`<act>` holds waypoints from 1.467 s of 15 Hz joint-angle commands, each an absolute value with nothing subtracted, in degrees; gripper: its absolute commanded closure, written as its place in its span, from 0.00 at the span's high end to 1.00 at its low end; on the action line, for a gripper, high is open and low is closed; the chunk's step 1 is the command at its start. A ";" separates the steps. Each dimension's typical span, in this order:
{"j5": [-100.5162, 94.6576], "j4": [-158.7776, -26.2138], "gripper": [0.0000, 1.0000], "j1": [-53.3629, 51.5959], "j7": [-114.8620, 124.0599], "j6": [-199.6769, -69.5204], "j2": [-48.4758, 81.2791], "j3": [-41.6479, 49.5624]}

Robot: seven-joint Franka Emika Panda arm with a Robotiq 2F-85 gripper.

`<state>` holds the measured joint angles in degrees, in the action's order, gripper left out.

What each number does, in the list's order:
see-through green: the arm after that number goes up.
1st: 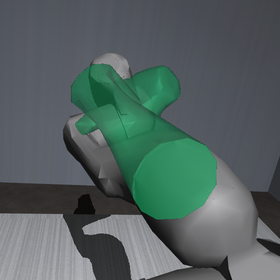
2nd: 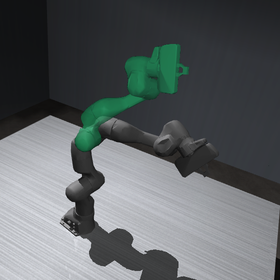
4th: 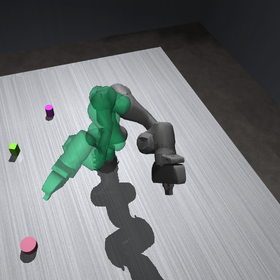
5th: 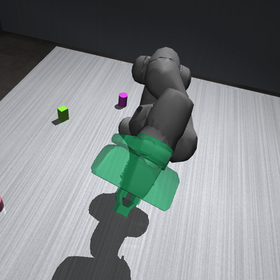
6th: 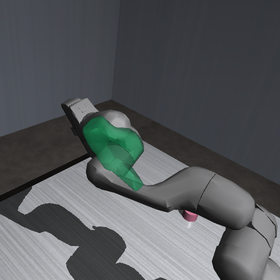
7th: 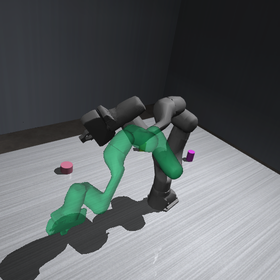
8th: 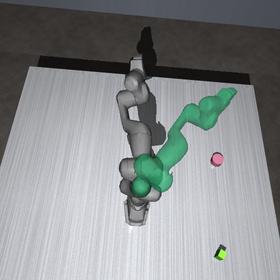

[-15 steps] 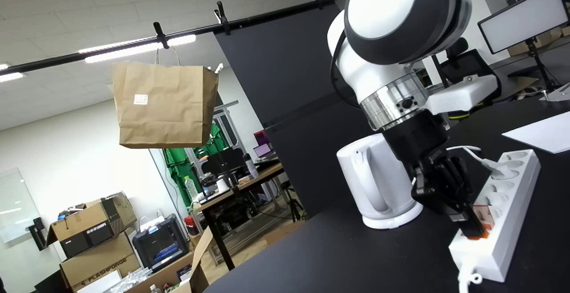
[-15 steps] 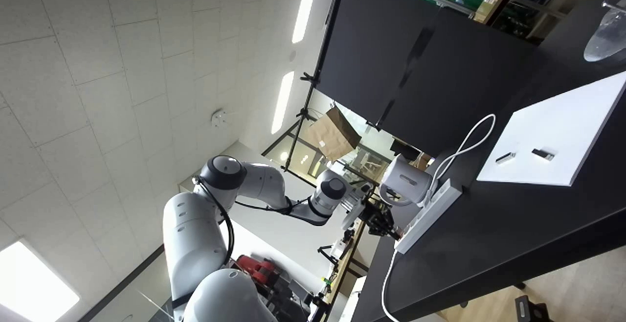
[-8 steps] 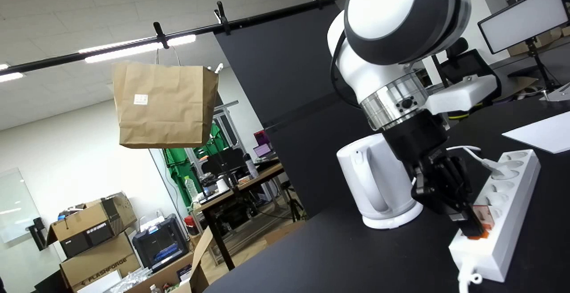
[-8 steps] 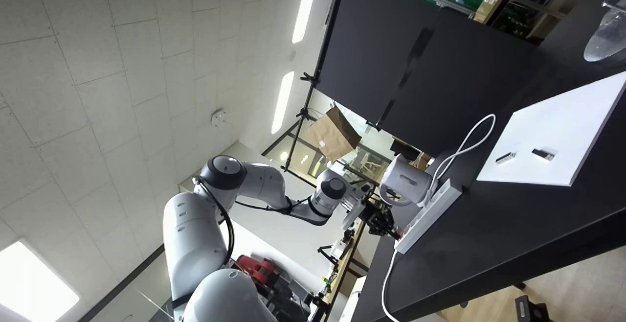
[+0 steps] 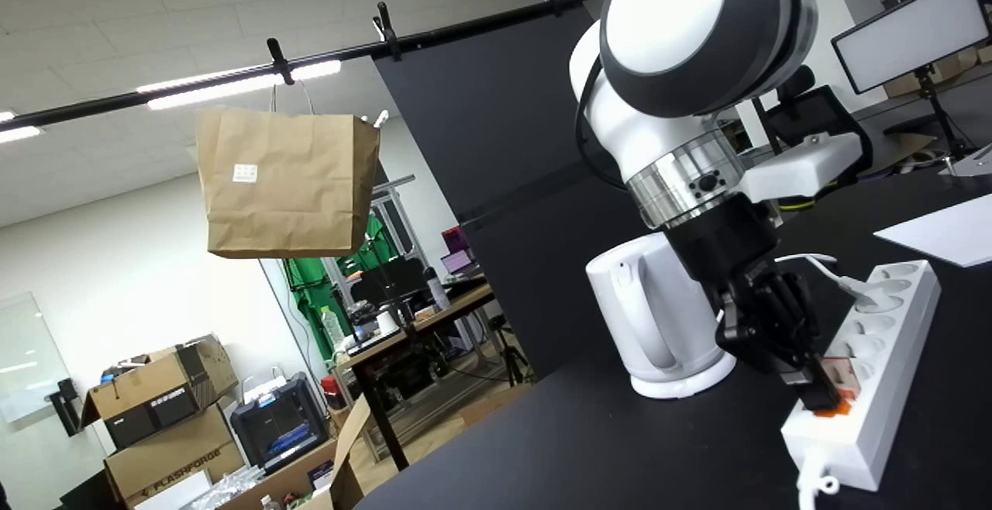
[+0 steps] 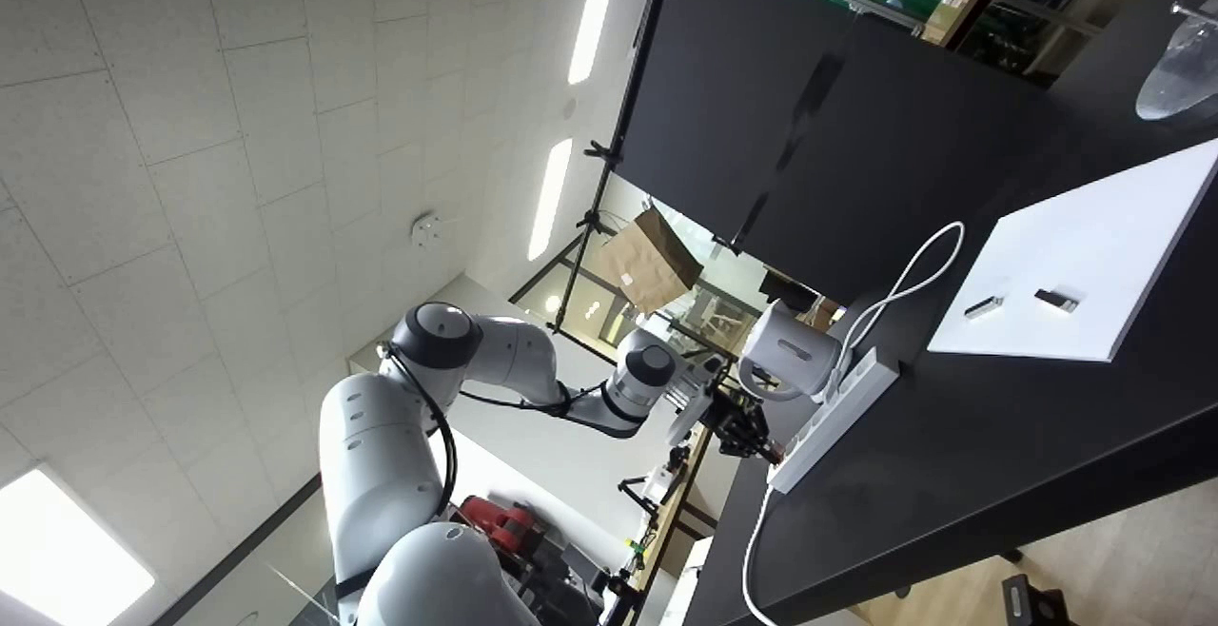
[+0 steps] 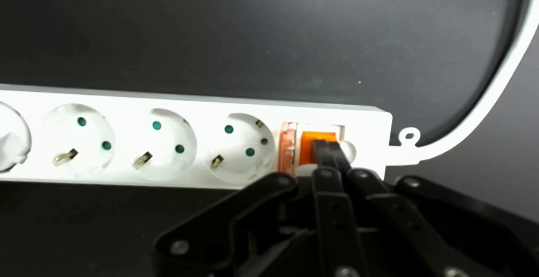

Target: Turn on the extension cable

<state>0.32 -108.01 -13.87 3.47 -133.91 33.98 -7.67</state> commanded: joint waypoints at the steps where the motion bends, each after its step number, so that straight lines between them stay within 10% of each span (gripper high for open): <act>1: -0.69 -106.40 0.00 -14.41 5.36 -132.25 34.56 -7.08; 22: -2.81 -119.36 0.00 -18.44 15.99 -151.02 27.87 -4.25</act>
<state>-1.64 -114.96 -16.50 10.70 -146.74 31.15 -6.04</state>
